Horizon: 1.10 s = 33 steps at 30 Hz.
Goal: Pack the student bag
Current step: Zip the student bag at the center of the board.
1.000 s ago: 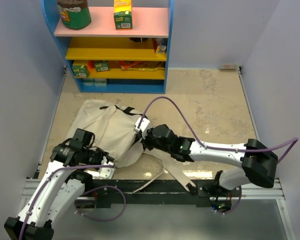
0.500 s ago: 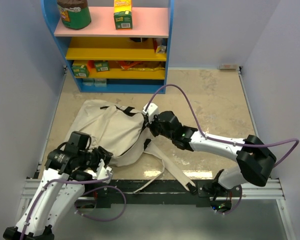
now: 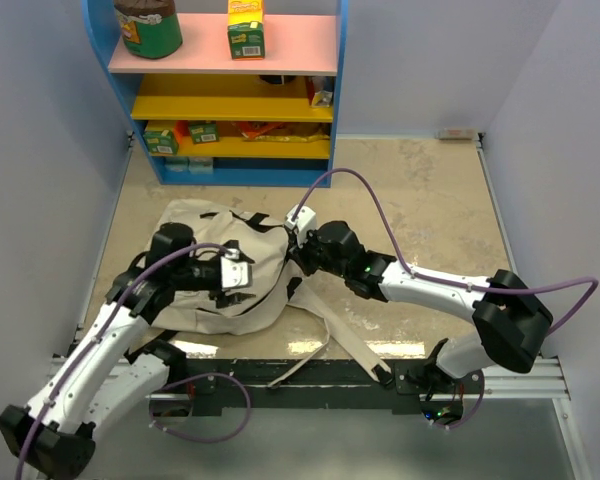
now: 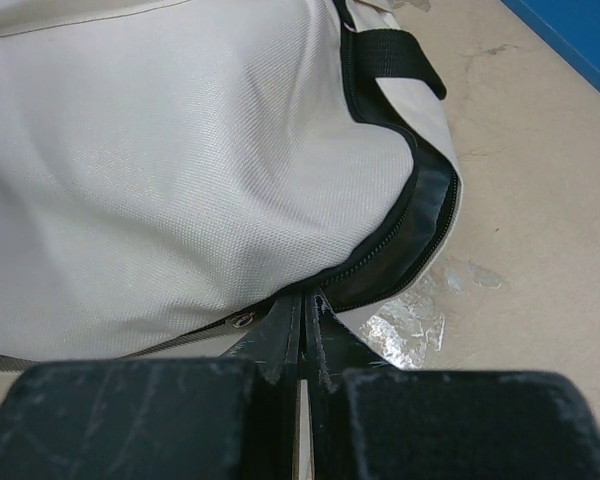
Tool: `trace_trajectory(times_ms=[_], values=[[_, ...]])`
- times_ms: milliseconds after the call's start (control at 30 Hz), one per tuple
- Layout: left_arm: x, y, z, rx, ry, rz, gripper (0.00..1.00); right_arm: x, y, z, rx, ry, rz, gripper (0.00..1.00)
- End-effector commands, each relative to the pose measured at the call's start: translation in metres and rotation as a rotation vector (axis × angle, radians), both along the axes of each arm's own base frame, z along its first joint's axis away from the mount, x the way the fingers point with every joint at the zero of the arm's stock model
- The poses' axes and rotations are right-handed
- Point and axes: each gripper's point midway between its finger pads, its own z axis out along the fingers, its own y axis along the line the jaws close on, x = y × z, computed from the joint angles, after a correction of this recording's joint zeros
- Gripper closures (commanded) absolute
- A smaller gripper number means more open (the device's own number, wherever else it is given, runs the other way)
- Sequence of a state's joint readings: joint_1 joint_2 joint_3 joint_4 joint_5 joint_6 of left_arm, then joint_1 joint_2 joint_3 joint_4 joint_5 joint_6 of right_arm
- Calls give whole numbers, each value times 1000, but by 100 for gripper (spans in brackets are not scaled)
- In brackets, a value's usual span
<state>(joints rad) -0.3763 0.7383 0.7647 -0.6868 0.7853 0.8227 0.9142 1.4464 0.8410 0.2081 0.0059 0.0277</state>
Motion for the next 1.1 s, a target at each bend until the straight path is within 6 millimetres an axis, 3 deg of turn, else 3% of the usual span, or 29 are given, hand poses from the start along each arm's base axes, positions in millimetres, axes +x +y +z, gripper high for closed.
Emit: trace_trajectory(times_ms=[0, 267, 467, 600, 733, 833, 900, 1033, 1067], values=[[-10, -46, 10, -89, 151, -5, 18, -1, 6, 18, 51, -16, 12, 100], [4, -64, -17, -18, 202, 126, 0, -2, 4, 29, 58, -33, 14, 100], [14, -58, -38, 53, 32, 304, 0, -3, 2, 37, 59, -44, 14, 100], [31, -43, -56, 131, -11, 419, 0, -5, 2, 36, 58, -40, 28, 100], [51, -37, -56, 137, -106, 509, 0, -10, 4, 40, 72, -38, 58, 100], [54, -37, -61, 142, -128, 521, 2, -15, 3, 41, 79, -36, 71, 100], [50, -43, -66, 146, -107, 485, 14, -16, 3, 43, 88, -37, 71, 100], [38, -53, -71, 150, -89, 381, 87, -10, 0, 41, 74, -39, 47, 100], [35, -54, -70, 148, -84, 361, 93, -7, -1, 41, 66, -40, 31, 100]])
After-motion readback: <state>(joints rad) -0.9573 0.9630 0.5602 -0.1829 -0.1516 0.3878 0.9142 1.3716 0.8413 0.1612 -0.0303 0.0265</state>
